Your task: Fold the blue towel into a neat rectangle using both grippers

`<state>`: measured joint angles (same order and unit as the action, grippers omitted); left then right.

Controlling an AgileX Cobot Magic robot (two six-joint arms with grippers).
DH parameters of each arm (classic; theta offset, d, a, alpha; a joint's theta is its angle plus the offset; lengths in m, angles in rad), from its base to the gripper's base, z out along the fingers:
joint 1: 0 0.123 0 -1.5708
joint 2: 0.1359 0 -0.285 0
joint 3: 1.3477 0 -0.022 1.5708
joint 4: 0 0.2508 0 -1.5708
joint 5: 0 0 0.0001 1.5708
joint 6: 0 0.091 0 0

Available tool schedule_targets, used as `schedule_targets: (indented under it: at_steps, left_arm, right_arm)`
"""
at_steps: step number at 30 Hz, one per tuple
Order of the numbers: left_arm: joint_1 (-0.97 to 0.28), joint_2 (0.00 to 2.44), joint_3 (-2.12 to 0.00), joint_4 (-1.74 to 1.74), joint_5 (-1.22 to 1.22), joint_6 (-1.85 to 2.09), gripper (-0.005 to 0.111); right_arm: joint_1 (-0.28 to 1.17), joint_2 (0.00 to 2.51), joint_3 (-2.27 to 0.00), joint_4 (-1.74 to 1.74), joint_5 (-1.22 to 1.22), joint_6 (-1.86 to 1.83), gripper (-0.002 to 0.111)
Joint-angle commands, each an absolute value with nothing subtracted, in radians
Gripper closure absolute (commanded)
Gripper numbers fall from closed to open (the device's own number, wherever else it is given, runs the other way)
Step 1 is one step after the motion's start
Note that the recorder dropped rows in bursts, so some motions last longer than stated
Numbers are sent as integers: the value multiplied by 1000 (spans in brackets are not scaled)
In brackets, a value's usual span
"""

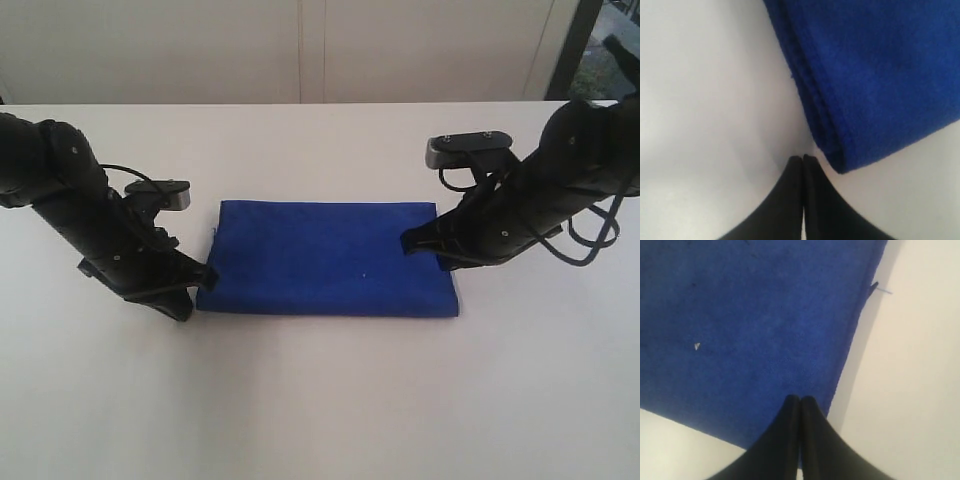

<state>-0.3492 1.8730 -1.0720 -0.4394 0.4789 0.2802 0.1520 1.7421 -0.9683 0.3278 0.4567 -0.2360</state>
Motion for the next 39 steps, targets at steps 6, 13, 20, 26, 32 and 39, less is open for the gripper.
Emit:
schedule_targets:
  at_steps: [6,13,20,26,32,39]
  left_arm:
    - [-353,1876,-1059,-474,481,292,107]
    - [-380,1876,-1059,-505,492,359,107]
    - [-382,1876,-1059,-504,503,359,107]
    - [-382,1876,-1059,-499,529,382,107]
    - [-380,1876,-1059,-388,516,341,107]
    - [-380,1876,-1059,-167,516,167,107]
  right_arm:
    - [149,1715,-967,316,447,-242,108]
    - [149,1715,-967,316,443,-242,108]
    - [149,1715,-967,316,441,-242,108]
    - [149,1715,-967,316,441,-242,108]
    - [149,1761,-965,318,502,-242,108]
    - [151,1826,-965,297,507,-242,108]
